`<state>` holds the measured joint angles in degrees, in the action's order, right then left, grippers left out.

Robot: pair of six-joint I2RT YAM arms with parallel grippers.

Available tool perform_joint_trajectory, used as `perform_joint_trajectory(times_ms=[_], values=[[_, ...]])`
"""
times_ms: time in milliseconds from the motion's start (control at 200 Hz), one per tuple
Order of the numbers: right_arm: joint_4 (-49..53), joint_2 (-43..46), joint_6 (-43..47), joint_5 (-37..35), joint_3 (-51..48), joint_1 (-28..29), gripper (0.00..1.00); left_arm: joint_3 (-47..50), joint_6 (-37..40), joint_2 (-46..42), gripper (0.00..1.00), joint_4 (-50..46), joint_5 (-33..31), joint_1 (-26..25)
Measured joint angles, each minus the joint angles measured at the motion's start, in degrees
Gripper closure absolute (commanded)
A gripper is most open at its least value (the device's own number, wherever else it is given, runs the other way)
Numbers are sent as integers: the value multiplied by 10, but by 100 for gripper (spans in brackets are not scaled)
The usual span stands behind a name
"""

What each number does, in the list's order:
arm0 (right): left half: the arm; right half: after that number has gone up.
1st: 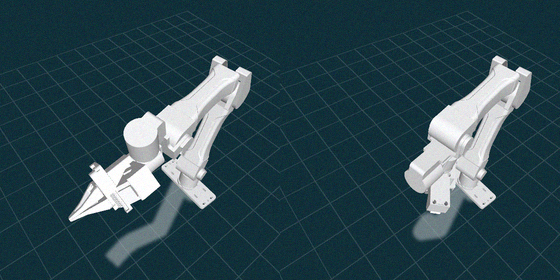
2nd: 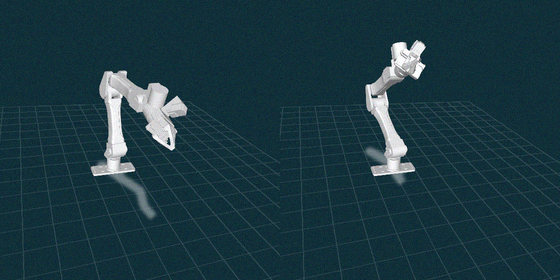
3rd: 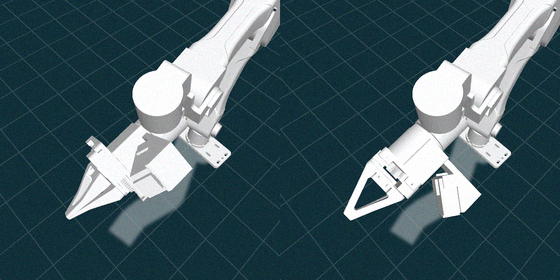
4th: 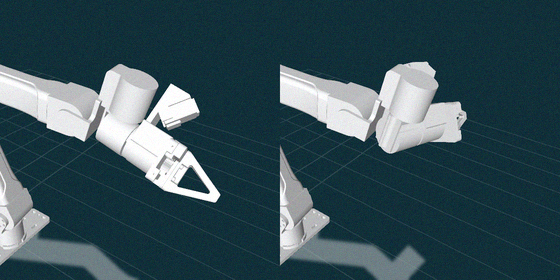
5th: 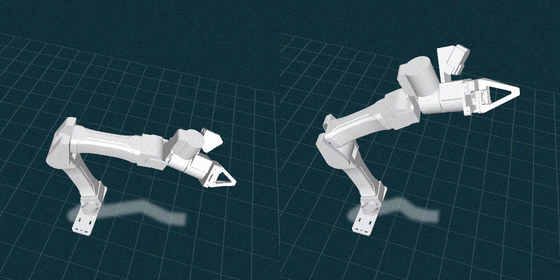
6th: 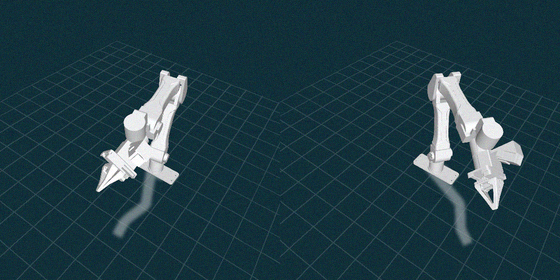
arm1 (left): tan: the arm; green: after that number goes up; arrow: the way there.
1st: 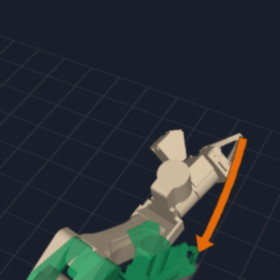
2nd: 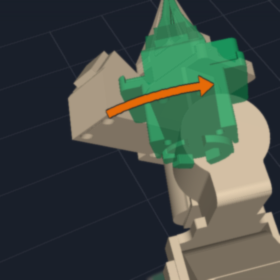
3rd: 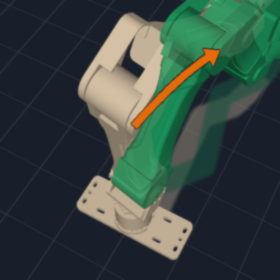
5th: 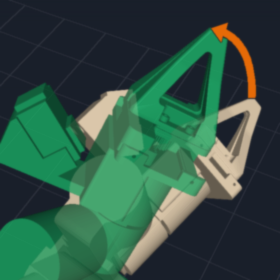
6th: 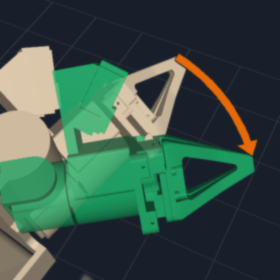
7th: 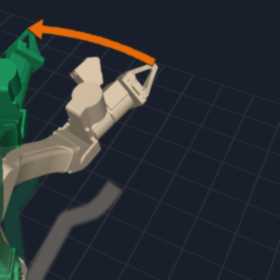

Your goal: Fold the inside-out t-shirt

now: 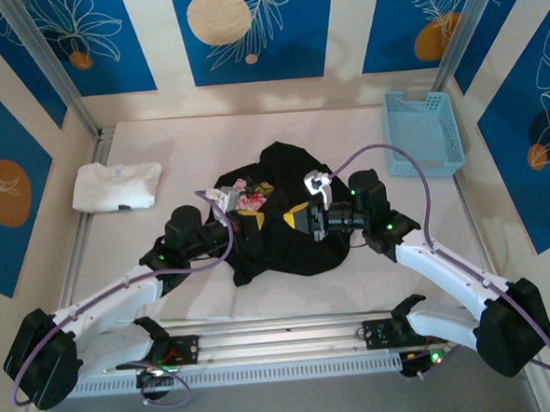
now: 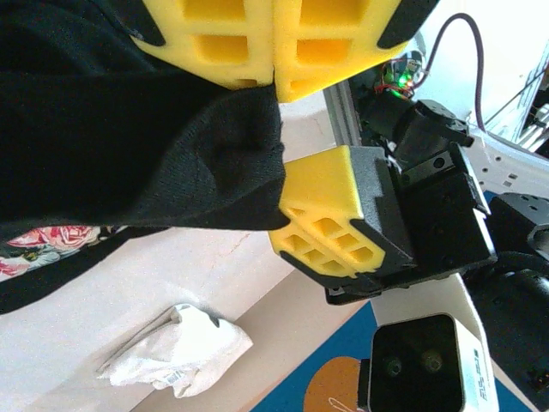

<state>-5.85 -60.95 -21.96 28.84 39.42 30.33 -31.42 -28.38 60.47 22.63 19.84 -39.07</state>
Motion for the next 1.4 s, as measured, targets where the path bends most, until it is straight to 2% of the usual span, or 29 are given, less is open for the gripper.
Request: perform_joint_trajectory(times_ms=[205,500,715,940,1055,1175,1400], values=[[23,0,8,17,10,-6,100,0,9,0,100,-15,-9,0],[85,5,52,25,44,-14,100,0,33,-17,94,-52,-35,7],[113,5,70,25,58,-14,100,0,63,-29,80,-84,-47,8],[161,4,105,21,112,-12,100,0,89,-50,59,-112,-59,9],[182,-4,124,21,134,-5,100,0,108,-53,51,-111,-47,-1],[216,-25,151,23,165,10,100,0,120,-52,47,-104,-33,-14],[257,-57,169,23,183,28,100,0,138,-25,48,-87,-35,-32]])
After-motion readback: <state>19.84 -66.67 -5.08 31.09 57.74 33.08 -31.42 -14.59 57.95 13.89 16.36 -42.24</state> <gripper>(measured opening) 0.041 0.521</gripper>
